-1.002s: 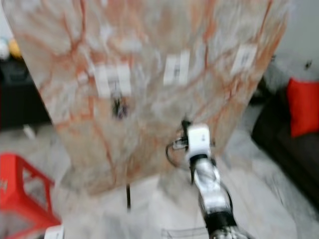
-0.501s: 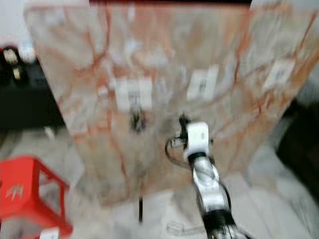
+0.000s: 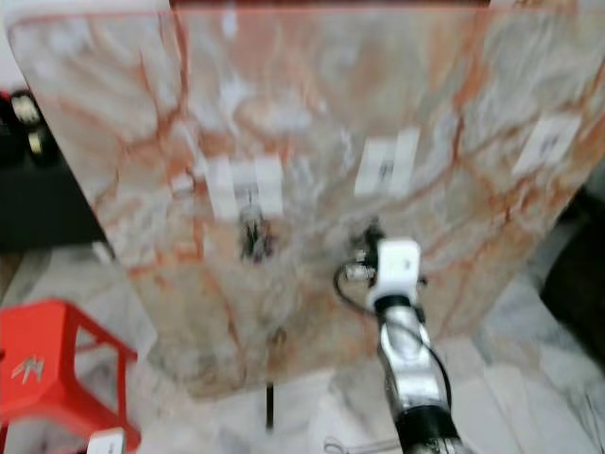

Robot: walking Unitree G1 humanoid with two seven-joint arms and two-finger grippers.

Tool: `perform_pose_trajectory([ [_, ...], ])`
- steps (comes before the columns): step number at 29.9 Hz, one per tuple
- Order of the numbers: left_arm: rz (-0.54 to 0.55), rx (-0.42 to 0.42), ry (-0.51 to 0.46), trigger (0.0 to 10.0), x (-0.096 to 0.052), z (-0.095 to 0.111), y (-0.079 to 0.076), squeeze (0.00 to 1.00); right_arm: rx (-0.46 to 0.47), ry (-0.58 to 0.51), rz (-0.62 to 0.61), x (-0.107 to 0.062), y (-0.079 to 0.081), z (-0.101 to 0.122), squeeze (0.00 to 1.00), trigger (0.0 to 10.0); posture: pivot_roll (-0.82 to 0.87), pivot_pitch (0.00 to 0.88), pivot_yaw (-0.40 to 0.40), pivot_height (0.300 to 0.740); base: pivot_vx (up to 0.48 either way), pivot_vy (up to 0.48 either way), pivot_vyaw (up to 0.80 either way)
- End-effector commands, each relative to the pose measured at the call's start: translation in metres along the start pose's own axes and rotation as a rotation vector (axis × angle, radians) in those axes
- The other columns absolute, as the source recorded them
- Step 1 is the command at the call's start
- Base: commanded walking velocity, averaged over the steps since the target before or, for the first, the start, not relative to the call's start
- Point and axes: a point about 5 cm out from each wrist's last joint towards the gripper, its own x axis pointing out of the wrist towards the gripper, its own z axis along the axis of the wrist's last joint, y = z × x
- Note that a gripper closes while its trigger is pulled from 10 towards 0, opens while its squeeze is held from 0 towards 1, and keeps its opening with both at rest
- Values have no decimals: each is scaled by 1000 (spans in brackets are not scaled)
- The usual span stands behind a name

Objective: Hang keys on a hook

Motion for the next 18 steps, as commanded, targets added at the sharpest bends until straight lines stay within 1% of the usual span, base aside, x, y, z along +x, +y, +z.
perform_pose_trajectory([
  [1, -6, 4, 22, 10000, -1, -6, -2, 0, -15, -44, -41, 5, -4, 11, 0, 10000, 8, 0, -66, 740, 0, 0, 0],
  [3, -4, 3, 23, 10000, -1, -6, -2, 0, -53, -56, -68, 6, -7, 13, 0, 10000, 8, 0, -66, 740, 0, 0, 0],
  [4, -2, 2, 24, 10000, -1, -6, -1, 0, -91, -57, -92, 8, -9, 15, 0, 10000, 9, 0, -66, 740, 0, 0, 0],
  [6, -2, 2, 25, 10000, -1, -6, -1, 0, -109, -54, -101, 9, -10, 15, 0, 10000, 7, 0, -66, 740, 0, 0, 0],
  [7, -2, 1, 26, 10000, -2, -7, -1, 0, -154, -48, -106, 11, -11, 15, 0, 10000, 7, 0, -66, 740, 0, 0, 0],
  [8, -2, 1, 26, 10000, -2, -7, -1, 0, -154, -48, -106, 11, -11, 15, 0, 10000, 7, 0, -66, 740, 0, 0, 0],
  [9, -2, 1, 26, 10000, -2, -7, -1, 0, -208, -45, -104, 13, -11, 15, 0, 10000, 6, 0, -66, 740, 0, 0, 0],
  [13, -2, 1, 29, 10000, -2, -7, -1, 0, -264, -63, -95, 16, -8, 18, 0, 10000, 8, 0, -66, 740, 0, 0, 0],
  [16, 1, -2, 28, 10000, -1, -6, -1, 0, -325, -104, -83, 21, -1, 24, 0, 10000, 11, 0, -67, 740, 0, 0, 0],
  [18, 2, -3, 28, 10000, -1, -6, 0, 0, -328, -113, -83, 22, 1, 26, 0, 10000, 12, 0, -67, 740, 0, 0, 0],
])
